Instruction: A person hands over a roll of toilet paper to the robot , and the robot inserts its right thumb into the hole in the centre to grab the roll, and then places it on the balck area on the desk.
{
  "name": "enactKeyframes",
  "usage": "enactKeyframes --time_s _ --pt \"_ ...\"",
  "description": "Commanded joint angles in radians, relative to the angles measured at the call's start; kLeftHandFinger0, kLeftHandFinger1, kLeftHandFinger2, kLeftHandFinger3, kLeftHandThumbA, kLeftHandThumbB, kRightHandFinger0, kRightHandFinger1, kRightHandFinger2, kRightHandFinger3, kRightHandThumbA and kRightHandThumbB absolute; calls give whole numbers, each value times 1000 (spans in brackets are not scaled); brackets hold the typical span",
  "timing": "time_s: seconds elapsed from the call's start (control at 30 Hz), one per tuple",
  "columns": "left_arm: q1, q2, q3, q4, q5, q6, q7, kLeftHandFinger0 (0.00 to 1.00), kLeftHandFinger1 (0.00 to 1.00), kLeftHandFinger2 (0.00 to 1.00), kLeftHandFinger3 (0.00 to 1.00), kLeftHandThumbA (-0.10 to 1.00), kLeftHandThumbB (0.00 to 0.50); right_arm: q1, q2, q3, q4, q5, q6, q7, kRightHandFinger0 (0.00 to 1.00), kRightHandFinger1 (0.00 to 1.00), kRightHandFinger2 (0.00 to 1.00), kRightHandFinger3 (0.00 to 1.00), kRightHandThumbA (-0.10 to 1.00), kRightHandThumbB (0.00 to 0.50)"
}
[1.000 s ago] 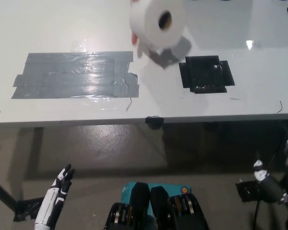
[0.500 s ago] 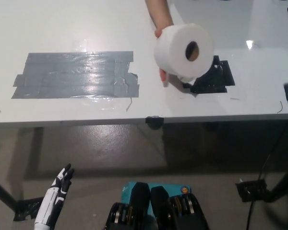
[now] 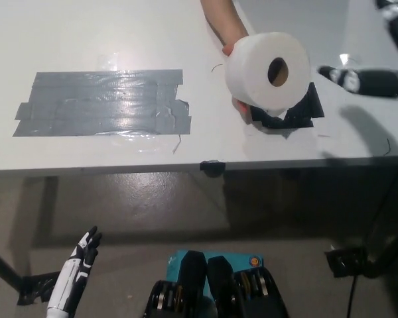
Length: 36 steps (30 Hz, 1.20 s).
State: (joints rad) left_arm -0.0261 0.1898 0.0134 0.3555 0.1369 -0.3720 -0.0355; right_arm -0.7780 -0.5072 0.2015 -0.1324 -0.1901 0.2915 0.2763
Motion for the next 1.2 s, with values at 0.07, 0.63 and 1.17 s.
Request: enactKeyframes --time_s 0.07,0.63,1.17 --pt "-28 20 11 -22 -5 -25 13 1000 1000 1000 1000 1000 500 -269 -56 162 256 -119 85 195 1000 1000 1000 1000 959 462" --pt "-28 19 2 -20 9 -26 13 975 1000 1000 1000 1000 500 -476 53 263 697 -192 -2 165 1000 1000 1000 1000 912 470" --pt "-33 20 2 -34 2 -9 4 1000 1000 1000 1000 1000 500 -458 119 224 760 -195 -29 141 1000 1000 1000 1000 883 435"
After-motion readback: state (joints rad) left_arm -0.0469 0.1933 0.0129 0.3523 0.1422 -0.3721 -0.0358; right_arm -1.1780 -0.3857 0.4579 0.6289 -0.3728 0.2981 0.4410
